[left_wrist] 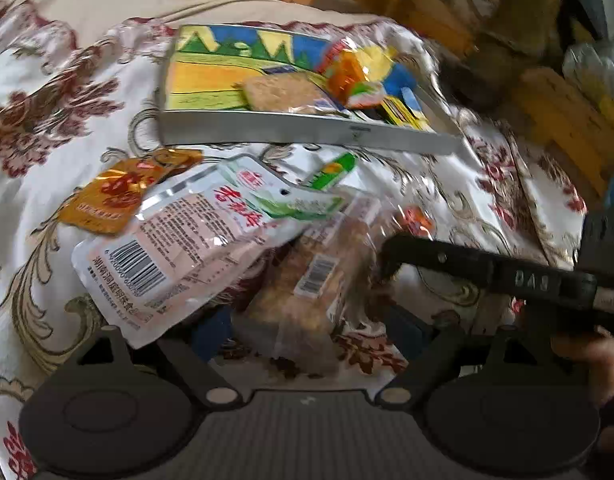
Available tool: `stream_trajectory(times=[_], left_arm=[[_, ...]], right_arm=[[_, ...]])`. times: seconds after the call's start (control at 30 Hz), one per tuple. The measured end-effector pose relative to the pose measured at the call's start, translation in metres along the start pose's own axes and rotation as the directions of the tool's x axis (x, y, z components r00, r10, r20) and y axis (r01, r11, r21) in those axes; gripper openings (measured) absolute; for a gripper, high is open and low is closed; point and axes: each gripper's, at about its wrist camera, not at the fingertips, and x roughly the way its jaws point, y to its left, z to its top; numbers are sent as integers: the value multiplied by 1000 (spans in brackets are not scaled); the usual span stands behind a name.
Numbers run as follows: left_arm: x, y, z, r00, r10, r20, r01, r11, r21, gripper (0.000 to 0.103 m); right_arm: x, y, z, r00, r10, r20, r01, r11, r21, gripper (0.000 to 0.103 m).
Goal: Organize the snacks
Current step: 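Grasp the brown cake bar with left tool while right tool grasps the jerky stick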
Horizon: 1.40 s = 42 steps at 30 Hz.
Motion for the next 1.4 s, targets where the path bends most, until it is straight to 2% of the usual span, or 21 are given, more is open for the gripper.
stream_trajectory(times=[0.1,0.17,0.23,0.3,0.33,0.47,0.63,0.73,0.8,0.83,0.87,1.0,1.1,1.2,1.3,1.4], left_arm=[[3,-1,1,1000,18,11,-18,1000,8,88],[5,2,1,1000,18,19,-17,1000,-23,88],[6,3,2,999,20,26,-19,999,-46,87],[7,1,2,998,50,28,-49,998,-34,81],[7,-1,2,997,71,24,-71,997,-18,78],[7,-7,1,993,112,21,-112,994,-4,69],[1,-14,1,992,127,4,-127,992,-14,63],[-2,-18,-1,988,154,-8,-154,988,-15,62],[-4,-20,-2,988,156,-9,-157,988,-9,62],[-5,-21,-2,988,157,-9,-157,988,-5,61],[-6,-23,-1,988,155,-5,-155,988,-2,61],[-3,-29,1,985,170,4,-170,985,30,62],[3,-33,6,985,172,25,-174,982,73,71],[10,-35,10,985,168,43,-172,979,108,77],[20,-36,12,986,162,31,-165,978,126,77],[27,-34,10,992,127,4,-126,984,122,65]], right_arm=[[2,-2,1,1000,7,-6,-6,1000,23,71],[4,-2,2,1000,20,-4,-19,999,44,78],[6,0,2,1000,25,-1,-25,998,59,79],[8,3,1,1000,14,0,-14,999,47,77],[9,4,1,1000,-2,-3,2,999,38,71],[6,7,1,1000,-15,-3,15,1000,22,60],[-2,4,1,1000,-12,3,11,999,45,56],[-10,0,1,1000,-21,13,20,998,67,38],[-18,-5,3,999,-36,19,34,995,89,32],[-20,-8,4,999,-46,18,44,995,91,24],[-23,-9,4,998,-57,15,55,994,93,21],[-23,-15,0,999,-38,-14,40,990,134,24],[-23,-15,-2,999,-39,-17,41,988,148,26],[-19,-16,-4,999,-26,-39,32,985,170,38],[-15,-18,-9,999,-6,-45,14,984,179,41],[-13,-17,-11,999,8,-34,-2,984,179,40]])
